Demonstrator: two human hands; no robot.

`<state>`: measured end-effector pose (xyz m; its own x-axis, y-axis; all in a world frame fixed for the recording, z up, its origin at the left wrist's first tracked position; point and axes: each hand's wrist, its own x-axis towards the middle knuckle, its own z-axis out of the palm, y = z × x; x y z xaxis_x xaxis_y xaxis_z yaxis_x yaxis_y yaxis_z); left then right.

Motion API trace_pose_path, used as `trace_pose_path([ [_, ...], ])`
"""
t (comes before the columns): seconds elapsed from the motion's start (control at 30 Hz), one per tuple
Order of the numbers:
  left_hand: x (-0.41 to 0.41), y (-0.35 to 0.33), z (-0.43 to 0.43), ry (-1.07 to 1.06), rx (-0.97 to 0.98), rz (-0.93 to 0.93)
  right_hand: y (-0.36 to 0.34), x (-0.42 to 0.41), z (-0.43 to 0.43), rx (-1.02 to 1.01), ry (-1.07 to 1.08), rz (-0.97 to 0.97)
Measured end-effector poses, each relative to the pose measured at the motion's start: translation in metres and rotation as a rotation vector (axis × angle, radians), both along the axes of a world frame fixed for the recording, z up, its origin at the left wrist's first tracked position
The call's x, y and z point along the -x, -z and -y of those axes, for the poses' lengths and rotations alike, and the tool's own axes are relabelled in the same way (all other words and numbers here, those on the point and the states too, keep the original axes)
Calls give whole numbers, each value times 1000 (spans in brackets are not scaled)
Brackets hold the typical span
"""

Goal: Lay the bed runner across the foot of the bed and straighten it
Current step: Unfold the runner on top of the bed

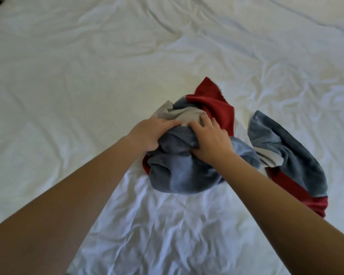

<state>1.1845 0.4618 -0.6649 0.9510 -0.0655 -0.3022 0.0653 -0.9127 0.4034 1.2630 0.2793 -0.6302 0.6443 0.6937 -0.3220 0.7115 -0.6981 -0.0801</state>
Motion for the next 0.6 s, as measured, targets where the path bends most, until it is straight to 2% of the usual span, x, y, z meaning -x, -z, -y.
trace_pose_path([
  [0.23,18,-5,-6,31,-103,318,7,10,-12,-77,-66,84],
  [0.4,34,-23,-35,19,-183,400,-2,12,-42,-186,-135,45],
  [0.6,74,-76,-110,-27,-321,460,-17,41,-120,-379,-159,-75],
])
